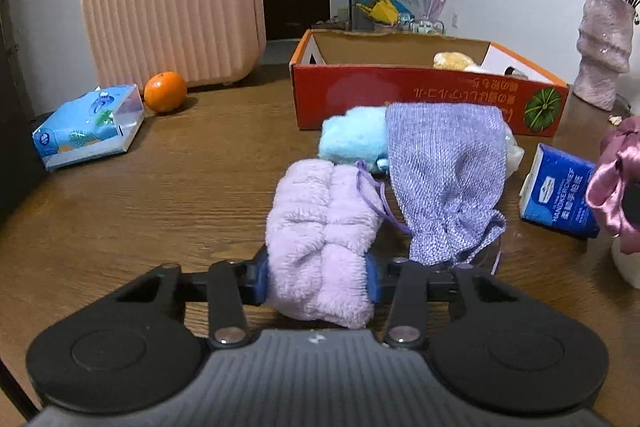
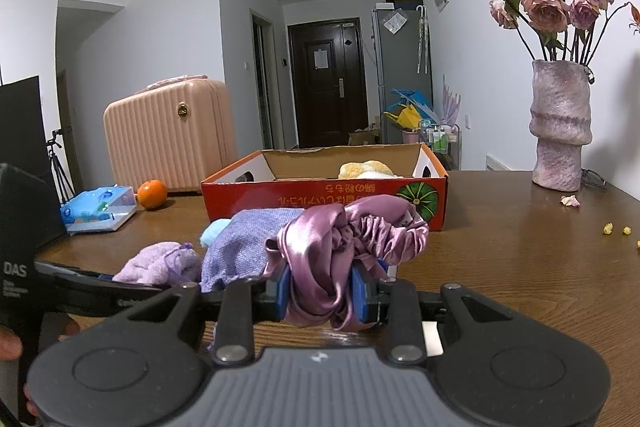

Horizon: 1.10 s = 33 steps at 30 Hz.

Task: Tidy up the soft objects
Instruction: 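Carry the scrunchies and lilac towel over the cardboard box with both grippers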

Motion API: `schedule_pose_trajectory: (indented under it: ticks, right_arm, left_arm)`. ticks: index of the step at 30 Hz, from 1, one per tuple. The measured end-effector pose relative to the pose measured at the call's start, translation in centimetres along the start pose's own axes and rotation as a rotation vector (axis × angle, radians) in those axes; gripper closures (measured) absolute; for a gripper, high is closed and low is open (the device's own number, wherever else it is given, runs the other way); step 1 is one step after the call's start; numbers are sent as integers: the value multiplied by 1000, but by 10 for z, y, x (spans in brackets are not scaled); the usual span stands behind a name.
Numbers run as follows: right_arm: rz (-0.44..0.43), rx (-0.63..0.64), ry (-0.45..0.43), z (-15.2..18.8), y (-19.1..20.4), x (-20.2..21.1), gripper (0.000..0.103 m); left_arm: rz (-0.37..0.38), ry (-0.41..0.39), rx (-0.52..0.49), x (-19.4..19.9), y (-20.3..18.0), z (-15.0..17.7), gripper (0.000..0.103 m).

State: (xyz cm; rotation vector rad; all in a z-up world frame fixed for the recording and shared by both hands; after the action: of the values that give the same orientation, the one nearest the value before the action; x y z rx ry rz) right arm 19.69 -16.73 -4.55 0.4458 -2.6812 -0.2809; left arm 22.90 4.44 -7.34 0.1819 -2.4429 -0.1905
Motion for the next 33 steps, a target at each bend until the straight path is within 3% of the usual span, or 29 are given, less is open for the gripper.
schedule_pose_trajectory:
  ticks: [23, 33]
  right_arm:
    - [-3, 16, -14, 2, 2, 1, 73]
    - [-11, 21, -32, 2, 3, 6, 73]
  left_arm:
    - [30, -297, 36, 88, 20, 7, 64]
    - [61, -346, 36, 103, 18, 7, 64]
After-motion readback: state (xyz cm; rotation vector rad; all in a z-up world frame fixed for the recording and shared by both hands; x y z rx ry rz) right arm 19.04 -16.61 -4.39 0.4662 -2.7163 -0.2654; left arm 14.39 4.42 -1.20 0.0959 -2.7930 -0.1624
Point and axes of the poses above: each gripper's, at about its wrist camera, not at the fingertips, and x roughly against the way its jaws point, y to its left, z to its underside, the point moved 1 cm from there along -x, roughly the way its jaws point, and after that the axes turned 9 degrees about -x, right-handed, at the moved point
